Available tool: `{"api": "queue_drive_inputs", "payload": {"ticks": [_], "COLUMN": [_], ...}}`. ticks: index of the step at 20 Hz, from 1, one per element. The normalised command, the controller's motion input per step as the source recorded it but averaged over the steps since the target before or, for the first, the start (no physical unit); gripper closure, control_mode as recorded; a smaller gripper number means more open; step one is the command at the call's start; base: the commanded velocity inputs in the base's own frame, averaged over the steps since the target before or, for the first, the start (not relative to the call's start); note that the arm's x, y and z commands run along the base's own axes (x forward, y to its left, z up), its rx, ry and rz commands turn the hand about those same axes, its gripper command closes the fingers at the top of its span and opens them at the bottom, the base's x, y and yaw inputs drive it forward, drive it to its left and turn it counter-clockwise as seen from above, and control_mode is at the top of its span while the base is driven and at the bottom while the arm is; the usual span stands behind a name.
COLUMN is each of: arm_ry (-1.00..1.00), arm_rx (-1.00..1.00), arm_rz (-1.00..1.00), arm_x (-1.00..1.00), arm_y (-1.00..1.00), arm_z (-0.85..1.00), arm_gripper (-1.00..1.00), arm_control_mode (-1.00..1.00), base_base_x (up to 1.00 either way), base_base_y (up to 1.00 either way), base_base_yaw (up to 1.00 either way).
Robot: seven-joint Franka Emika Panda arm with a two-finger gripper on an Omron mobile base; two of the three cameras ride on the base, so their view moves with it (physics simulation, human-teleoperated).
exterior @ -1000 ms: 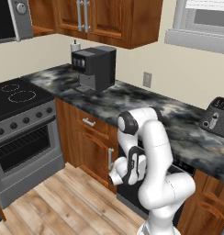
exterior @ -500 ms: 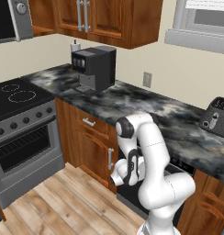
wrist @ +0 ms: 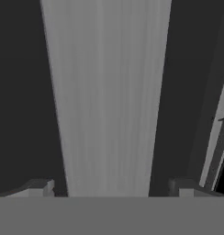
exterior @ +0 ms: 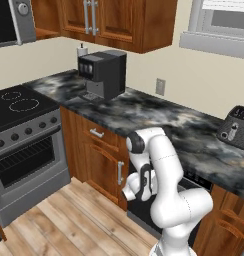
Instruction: Open the dishwasher door and pull out the top rack.
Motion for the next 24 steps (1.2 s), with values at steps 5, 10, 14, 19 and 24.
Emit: {"api": "queue_drive_inputs", "payload": {"ticks": [5,10,14,19,24], "arm_ry": [0.0,0.0,0.0,0.0,0.0], "arm_rx": [0.0,0.0,0.0,0.0,0.0], "arm_rz": [0.0,0.0,0.0,0.0,0.0], "arm_x": [0.28,0.19,0.18,0.07,-0.2], "arm_y": [-0.15,-0.16,-0.18,-0.03,0.26], "arm_z": [-0.25,-0.32,-0.31,-0.25,-0.31], "arm_gripper": [-1.0,-1.0,-1.0,1.0,1.0], "arm_control_mode": [-1.0,-1.0,-1.0,-1.0,-1.0], "base_base_x": [0.0,0.0,0.0,0.0,0.0], "base_base_y": [0.0,0.0,0.0,0.0,0.0], "base_base_yaw": [0.0,0.0,0.0,0.0,0.0]}}
